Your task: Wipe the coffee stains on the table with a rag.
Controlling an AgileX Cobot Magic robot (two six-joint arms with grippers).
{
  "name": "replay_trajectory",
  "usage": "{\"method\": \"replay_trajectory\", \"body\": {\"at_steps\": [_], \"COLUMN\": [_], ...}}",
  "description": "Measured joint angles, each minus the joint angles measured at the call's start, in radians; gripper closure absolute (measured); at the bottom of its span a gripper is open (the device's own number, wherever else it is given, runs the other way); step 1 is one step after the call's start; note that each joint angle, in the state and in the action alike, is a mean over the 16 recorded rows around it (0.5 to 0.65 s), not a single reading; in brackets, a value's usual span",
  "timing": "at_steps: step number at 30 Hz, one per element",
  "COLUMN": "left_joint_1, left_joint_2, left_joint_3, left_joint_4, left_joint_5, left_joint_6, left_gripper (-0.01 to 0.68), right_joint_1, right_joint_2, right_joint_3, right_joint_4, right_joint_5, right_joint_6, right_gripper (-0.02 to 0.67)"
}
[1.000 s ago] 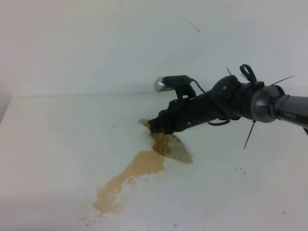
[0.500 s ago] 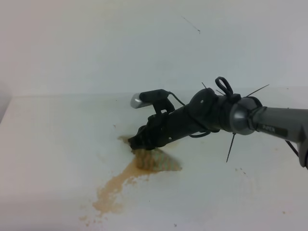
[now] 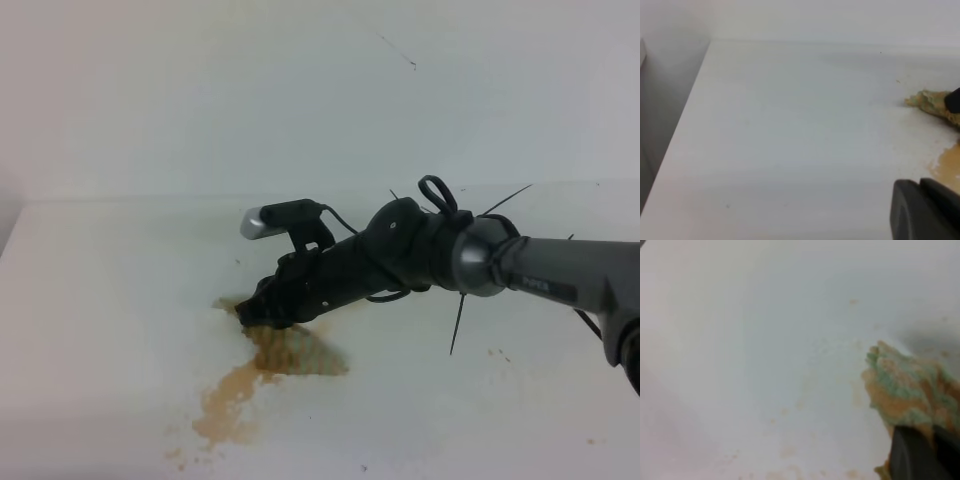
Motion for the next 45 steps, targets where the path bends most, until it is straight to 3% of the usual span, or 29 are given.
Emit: {"method": "replay_trajectory", "body": {"at_steps": [21,32,38,45], "left_joint_1": [0.000,0.000,0.000,0.000], "left_joint_2": [0.000,0.000,0.000,0.000], "left_joint_3": [0.000,0.000,0.000,0.000], "left_joint_4": [0.000,0.000,0.000,0.000], "left_joint_5": [0.000,0.000,0.000,0.000], "left_joint_6": [0.000,0.000,0.000,0.000], "left_gripper": [0.675,0.675,0.675,0.675], "right_joint_1": [0.120,0.141,0.167,0.194], "right_joint_2": [0.000,-0.002,-0.004,0.000], "right_joint_3": [-0.007,-0.103,-0.156,-0.168], "right_joint_4": [0.129,0.153,0.078,-0.135], "right_joint_5": [0.006,0.071,0.131,0.168], "right_joint_6": [-0.064,-0.071,0.018,0.170], "right_gripper": [0.621,0.620,0.621,0.623]}}
